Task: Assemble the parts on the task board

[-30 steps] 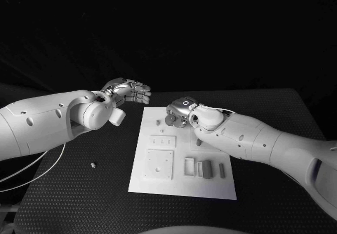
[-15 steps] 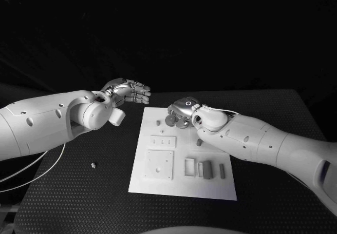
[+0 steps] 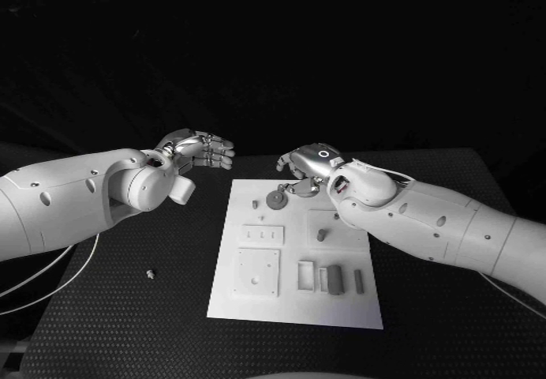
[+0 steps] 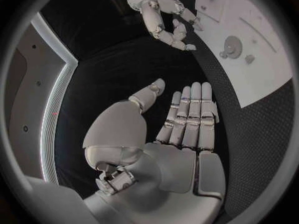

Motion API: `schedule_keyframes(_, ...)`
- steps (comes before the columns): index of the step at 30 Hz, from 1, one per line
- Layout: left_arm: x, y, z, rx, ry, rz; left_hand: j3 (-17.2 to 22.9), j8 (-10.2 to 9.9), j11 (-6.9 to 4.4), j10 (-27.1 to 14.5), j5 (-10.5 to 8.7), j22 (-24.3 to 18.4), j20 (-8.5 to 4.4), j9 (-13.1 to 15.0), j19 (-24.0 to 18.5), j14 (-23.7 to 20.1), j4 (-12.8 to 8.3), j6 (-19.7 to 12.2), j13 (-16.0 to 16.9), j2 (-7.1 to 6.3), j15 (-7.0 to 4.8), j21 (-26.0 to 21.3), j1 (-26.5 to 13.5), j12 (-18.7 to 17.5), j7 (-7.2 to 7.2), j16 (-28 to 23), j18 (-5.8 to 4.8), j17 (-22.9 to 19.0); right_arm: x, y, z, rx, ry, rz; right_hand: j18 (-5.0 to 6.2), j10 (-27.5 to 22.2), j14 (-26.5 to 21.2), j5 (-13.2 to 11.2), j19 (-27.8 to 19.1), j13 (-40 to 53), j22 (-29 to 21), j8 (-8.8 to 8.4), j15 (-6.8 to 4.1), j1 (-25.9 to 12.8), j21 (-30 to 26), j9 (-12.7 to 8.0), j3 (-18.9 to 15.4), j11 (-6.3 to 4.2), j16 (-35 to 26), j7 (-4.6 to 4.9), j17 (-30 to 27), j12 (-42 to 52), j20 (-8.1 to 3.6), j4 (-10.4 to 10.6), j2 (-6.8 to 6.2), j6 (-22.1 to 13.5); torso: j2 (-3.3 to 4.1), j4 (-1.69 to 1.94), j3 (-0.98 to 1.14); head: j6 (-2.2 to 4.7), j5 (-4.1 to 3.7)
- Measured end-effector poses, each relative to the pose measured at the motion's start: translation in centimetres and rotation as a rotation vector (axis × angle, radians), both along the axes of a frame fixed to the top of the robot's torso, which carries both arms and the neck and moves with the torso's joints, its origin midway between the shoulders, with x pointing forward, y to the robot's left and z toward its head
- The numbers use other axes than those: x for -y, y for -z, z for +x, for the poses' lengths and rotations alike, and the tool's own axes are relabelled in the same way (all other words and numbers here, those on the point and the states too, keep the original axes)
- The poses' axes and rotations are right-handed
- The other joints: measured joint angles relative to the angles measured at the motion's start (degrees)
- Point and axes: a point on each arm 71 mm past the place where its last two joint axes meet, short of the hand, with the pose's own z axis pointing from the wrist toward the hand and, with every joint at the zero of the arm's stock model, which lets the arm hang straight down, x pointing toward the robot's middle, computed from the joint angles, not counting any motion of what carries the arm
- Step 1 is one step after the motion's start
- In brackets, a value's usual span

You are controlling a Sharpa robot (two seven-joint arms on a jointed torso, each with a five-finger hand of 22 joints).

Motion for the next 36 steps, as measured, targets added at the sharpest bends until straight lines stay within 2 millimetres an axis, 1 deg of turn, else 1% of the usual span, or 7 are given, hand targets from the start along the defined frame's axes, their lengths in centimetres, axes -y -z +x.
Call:
schedule_keyframes(5,-0.6,0.1,0.4,0.004,-0.014,0.011,0.00,0.50,-0.69,1.37,0.00,0.20,-0.41,0.21,0.81,0.78,0.00,1.05,0.31,0.29,-0.27,0.00,-0.29,0.57,-0.03,0.00,-0.01,0.23,2.0,-0.9,-0.1,-0.007,0.024,0.049,0.00,-0.10,0.14,0.00,0.09,-1.44,0.00,0.00,0.14,0.36,-0.34,0.02,0.00,0.11,-0.66,0.00,-0.29,-0.74,0.09,0.00,-0.01,0.00,-0.47,-0.72,0.30,0.19,0.52)
schedule_keyframes(13,-1.4,0.4,1.0,0.008,-0.028,0.029,0.00,0.50,-0.90,1.58,0.00,0.29,-0.42,0.21,0.83,0.99,0.00,1.33,0.37,0.43,-0.48,0.00,-0.43,0.57,0.09,0.00,-0.02,0.31,5.5,-1.3,-0.2,-0.046,0.055,0.118,-0.18,0.11,-0.08,0.00,0.06,-6.23,0.00,0.00,0.36,0.76,-1.34,0.08,0.18,0.32,-1.99,-0.01,-0.90,-4.18,0.12,-0.67,0.30,0.37,-1.32,-2.02,0.88,0.53,1.15)
schedule_keyframes(16,-1.6,0.7,1.0,0.004,-0.031,0.032,0.00,0.50,-0.90,1.58,0.00,0.31,-0.42,0.20,0.83,0.99,0.00,1.33,0.37,0.52,-0.48,0.00,-0.52,0.57,0.09,0.00,-0.03,0.31,6.9,-1.3,-0.1,-0.063,0.055,0.137,-0.19,-0.22,-1.14,0.00,-0.59,-9.07,0.00,-0.27,0.48,2.06,-2.12,0.07,0.82,0.56,-3.25,0.13,-1.45,-6.94,0.76,-1.64,0.76,0.32,-1.66,-2.51,1.07,0.61,1.31)
schedule_keyframes(17,-1.6,0.9,1.0,0.001,-0.031,0.033,0.00,0.50,-0.90,1.58,0.00,0.31,-0.42,0.20,0.82,0.99,0.00,1.33,0.36,0.52,-0.48,0.00,-0.52,0.57,0.10,0.00,-0.03,0.31,7.6,-1.2,0.1,-0.068,0.055,0.141,-0.19,-0.78,-1.77,0.00,-1.13,-10.63,0.00,-0.33,0.66,2.69,-2.61,0.07,1.05,0.69,-4.19,0.72,-2.01,-8.66,1.07,-1.86,0.70,0.50,-1.75,-2.63,1.13,0.65,1.32)
schedule_keyframes(25,-1.7,1.5,0.8,-0.010,-0.028,0.036,0.00,0.50,-0.90,1.58,0.00,0.31,-0.41,0.20,0.82,0.99,0.00,1.33,0.36,0.52,-0.48,0.00,-0.52,0.56,0.09,0.00,-0.06,0.30,12.5,-0.3,1.5,-0.123,0.098,0.148,-0.12,-1.58,-3.36,0.00,-3.41,-25.29,0.00,-0.33,1.10,3.60,-4.72,0.22,1.10,1.27,-6.93,1.57,-4.63,-24.78,2.55,-1.91,-0.12,-0.10,-2.45,-3.54,1.77,0.73,1.30)
schedule_keyframes(30,-1.6,1.7,0.8,-0.013,-0.024,0.035,0.00,0.50,-0.90,1.58,0.00,0.30,-0.41,0.20,0.82,0.99,0.00,1.33,0.36,0.52,-0.48,0.00,-0.52,0.56,0.10,0.00,-0.10,0.30,15.6,0.5,2.2,-0.154,0.152,0.136,-0.13,-0.67,-3.80,0.00,-3.62,-31.48,0.00,-0.33,1.54,3.85,-5.15,0.31,0.62,2.17,-6.93,2.08,-5.48,-31.96,2.76,-1.74,-0.38,-0.60,-2.70,-3.87,2.15,0.88,1.02)
schedule_keyframes(36,-1.4,1.9,0.7,-0.016,-0.017,0.033,0.00,0.50,-0.90,1.57,0.00,0.30,-0.41,0.19,0.82,0.98,0.00,1.33,0.35,0.52,-0.48,0.00,-0.52,0.56,0.10,0.00,-0.13,0.29,17.5,2.1,2.4,-0.203,0.186,0.121,-0.12,-0.29,-4.12,0.00,-3.78,-33.53,0.00,-0.33,1.92,2.96,-5.55,0.31,0.09,2.56,-6.93,2.71,-5.89,-34.33,2.92,-0.83,-1.31,-1.23,-2.80,-4.01,2.31,0.92,0.48)
